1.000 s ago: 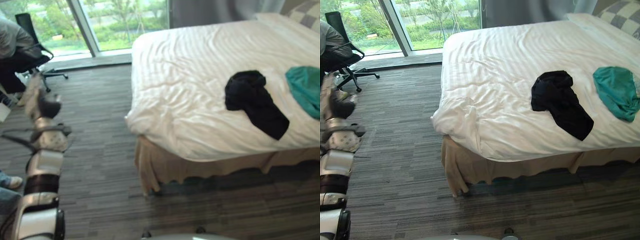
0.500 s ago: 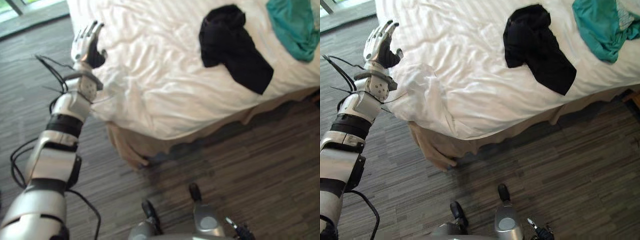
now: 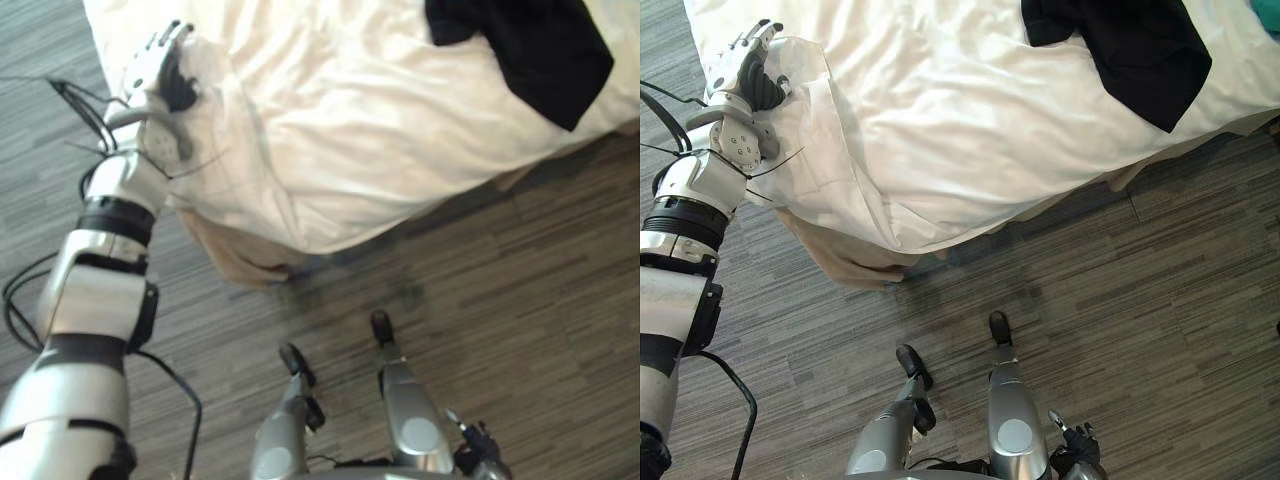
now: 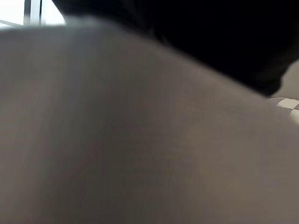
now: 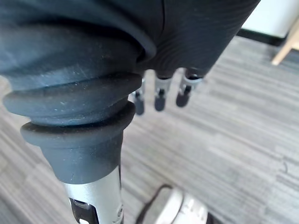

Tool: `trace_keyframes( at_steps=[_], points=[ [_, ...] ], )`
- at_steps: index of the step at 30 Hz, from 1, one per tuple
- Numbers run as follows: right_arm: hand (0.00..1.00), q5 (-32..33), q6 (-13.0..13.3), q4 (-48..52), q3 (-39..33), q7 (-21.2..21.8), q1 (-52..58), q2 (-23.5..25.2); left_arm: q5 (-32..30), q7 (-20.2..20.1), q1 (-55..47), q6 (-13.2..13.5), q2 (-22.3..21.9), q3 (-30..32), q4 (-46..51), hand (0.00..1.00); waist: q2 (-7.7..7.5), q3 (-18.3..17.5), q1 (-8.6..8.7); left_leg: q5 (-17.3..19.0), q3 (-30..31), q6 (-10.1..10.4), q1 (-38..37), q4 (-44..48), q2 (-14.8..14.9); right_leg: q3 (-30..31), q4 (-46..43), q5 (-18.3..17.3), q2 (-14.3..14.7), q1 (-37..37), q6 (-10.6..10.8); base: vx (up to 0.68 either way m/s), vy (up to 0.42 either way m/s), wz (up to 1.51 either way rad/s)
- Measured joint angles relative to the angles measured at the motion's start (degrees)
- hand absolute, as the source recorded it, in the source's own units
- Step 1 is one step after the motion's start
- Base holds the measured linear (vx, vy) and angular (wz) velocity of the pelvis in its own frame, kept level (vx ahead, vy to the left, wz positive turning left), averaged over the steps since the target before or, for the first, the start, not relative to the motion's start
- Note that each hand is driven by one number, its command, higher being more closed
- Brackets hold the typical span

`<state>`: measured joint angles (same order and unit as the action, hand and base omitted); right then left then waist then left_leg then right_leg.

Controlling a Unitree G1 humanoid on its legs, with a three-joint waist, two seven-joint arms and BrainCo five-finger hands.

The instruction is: Tidy the bed and pick cloth on bed and put in laundry

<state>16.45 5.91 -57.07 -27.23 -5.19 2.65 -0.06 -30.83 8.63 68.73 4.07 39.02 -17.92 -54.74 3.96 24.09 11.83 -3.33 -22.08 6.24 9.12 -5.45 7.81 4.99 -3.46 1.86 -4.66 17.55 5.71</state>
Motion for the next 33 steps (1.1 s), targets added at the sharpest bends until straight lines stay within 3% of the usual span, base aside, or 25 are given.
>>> trace_keyframes(
  at_steps=[17, 22, 24, 26, 28, 31, 32, 33],
  points=[
    [0.00, -0.32, -0.09, -0.07, 3.12, 0.29, -2.40, -0.65, 1.50, -4.91, -3.33, 2.03, 0.17, -5.11, -1.29, 1.00, -0.04, 0.36, -0.13, 2.14, -0.72, -0.80, 0.08, 4.48, 0.22, -0.17, -0.70, -0.02, -0.55, -1.23, 0.00, 0.02, -0.003, -0.01],
    [0.00, -1.42, -0.27, -0.02, 2.98, 0.35, -1.41, -1.22, 3.47, -6.03, -15.82, 4.26, 3.66, -5.97, 11.52, 1.00, 0.26, 0.16, -0.31, 2.13, 1.27, -0.79, -3.78, 5.54, 0.08, -3.45, -0.38, -0.02, -1.24, -6.86, 0.00, 0.02, 0.003, 0.18],
    [0.00, -2.11, -0.33, 0.01, 2.69, 0.37, -0.39, -1.68, 4.30, -6.21, -20.81, 4.94, 5.22, -5.89, 14.62, 1.00, 0.78, -0.19, -1.49, 2.13, 1.58, -0.79, -4.77, 5.63, -0.04, -4.99, -0.37, -0.03, -1.48, -8.14, -0.01, -0.01, 0.010, 0.18],
    [0.00, -3.74, -1.23, -0.01, 2.43, 0.38, 1.46, -2.63, 4.90, -6.78, -28.78, 5.26, 6.24, -3.68, 17.45, 1.00, 2.01, -1.61, -3.01, 2.13, 2.35, -0.79, -5.43, 5.62, -0.34, -7.00, -0.31, -0.04, -1.57, -9.38, -0.03, -0.01, 0.009, 0.20],
    [0.00, -4.60, -1.81, -0.14, 2.27, 0.39, 2.62, -3.16, 5.58, -7.60, -35.55, 5.35, 6.85, -1.24, 19.48, 1.00, 2.78, -2.70, -3.28, 2.12, 3.64, -0.79, -6.15, 5.61, -0.42, -8.67, -0.26, -0.04, -1.65, -10.96, -0.03, -0.02, 0.004, 0.33],
    [0.00, -5.94, -2.27, -0.75, 2.29, 0.45, 3.08, -3.54, 6.66, -8.67, -45.72, 5.85, 7.11, 3.32, 22.02, 1.00, 2.75, -5.43, -3.92, 2.13, 5.03, -0.79, -7.03, 5.38, -0.44, -10.38, -0.18, -0.05, -1.71, -12.67, -0.05, -0.03, 0.023, 0.31],
    [0.00, -6.09, -2.29, -0.76, 2.30, 0.48, 3.10, -3.53, 6.68, -8.70, -47.44, 5.98, 7.10, 4.25, 22.76, 0.00, 2.67, -5.98, -4.41, 2.12, 5.15, -0.79, -7.07, 5.35, -0.47, -10.67, -0.12, -0.07, -1.74, -12.79, -0.08, -0.06, 0.017, 0.13],
    [0.00, -6.56, -2.35, -0.86, 2.32, 0.54, 3.34, -3.52, 6.73, -8.69, -50.44, 6.64, 7.06, 5.78, 24.22, 0.00, 2.39, -7.09, -4.98, 2.13, 5.62, -0.79, -7.21, 5.31, -0.62, -11.50, 0.43, -0.18, -1.84, -13.47, -0.25, -0.07, 0.005, 0.19]
  ],
)
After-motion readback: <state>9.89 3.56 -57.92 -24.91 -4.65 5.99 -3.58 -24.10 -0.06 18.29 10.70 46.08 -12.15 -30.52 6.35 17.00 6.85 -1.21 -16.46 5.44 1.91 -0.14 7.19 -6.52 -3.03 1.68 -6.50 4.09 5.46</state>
